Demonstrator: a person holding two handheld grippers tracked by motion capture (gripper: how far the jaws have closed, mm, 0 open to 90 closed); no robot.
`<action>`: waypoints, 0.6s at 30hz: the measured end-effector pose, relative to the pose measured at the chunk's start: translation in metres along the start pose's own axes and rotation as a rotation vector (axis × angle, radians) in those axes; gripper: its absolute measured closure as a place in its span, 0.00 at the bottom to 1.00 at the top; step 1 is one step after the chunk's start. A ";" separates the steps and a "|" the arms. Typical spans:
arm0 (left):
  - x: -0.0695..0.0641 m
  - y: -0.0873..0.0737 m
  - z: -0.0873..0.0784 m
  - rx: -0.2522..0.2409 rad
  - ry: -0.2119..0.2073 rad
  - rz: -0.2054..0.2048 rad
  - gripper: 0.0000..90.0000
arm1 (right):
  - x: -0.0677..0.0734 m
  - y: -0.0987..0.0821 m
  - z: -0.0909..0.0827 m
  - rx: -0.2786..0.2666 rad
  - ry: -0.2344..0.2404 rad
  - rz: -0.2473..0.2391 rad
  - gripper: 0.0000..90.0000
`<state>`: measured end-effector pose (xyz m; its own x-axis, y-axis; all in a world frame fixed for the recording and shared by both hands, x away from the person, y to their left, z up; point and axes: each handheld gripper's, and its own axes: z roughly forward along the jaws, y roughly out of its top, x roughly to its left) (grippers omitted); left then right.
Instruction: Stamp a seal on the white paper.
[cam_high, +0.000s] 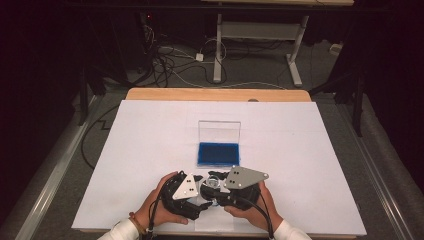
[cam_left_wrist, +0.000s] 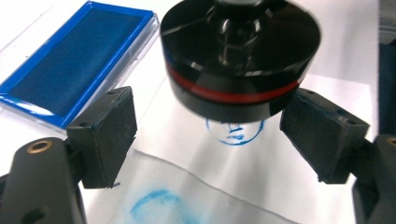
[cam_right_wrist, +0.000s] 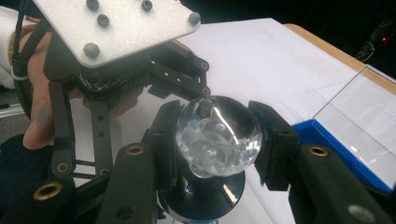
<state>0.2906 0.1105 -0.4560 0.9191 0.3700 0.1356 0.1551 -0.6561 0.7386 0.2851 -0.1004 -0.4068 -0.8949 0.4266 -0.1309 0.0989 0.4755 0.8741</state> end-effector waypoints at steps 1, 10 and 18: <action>0.000 0.000 0.000 -0.003 0.000 -0.002 0.20 | 0.000 0.000 -0.001 -0.002 0.000 0.001 0.63; 0.006 -0.003 -0.006 -0.009 0.028 -0.006 0.20 | -0.002 0.002 -0.005 -0.010 -0.006 -0.002 0.63; 0.010 -0.006 -0.014 -0.019 0.049 -0.010 0.20 | -0.005 0.002 -0.010 -0.015 -0.021 -0.004 0.63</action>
<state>0.2935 0.1271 -0.4496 0.8985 0.4086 0.1604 0.1565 -0.6397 0.7526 0.2854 -0.1094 -0.3995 -0.8861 0.4407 -0.1435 0.0889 0.4655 0.8806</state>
